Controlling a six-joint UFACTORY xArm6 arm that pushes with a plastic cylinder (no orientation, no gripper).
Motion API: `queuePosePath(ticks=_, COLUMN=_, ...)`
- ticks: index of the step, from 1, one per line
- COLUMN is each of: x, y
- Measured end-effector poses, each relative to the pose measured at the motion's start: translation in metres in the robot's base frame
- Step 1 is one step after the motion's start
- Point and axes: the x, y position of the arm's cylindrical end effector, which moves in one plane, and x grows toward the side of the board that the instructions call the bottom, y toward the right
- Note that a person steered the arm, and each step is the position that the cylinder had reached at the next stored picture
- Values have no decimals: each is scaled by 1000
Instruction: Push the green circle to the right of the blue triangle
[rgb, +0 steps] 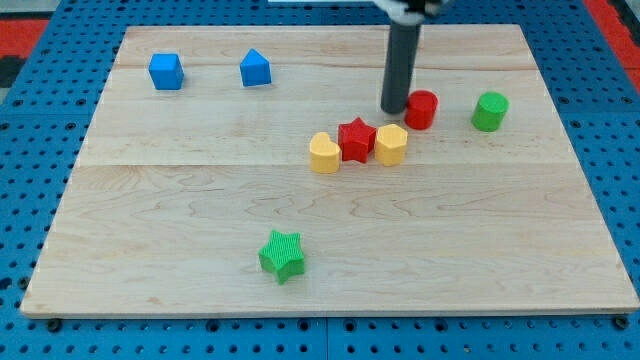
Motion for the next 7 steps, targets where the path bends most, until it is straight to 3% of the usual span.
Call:
queuePosePath(ticks=1, x=51, y=37)
queuePosePath(ticks=2, x=47, y=110)
queuePosePath(ticks=3, x=3, y=135)
queuePosePath(ticks=4, x=-52, y=134)
queuePosePath(ticks=5, x=-81, y=111)
queuePosePath(ticks=7, x=-79, y=46)
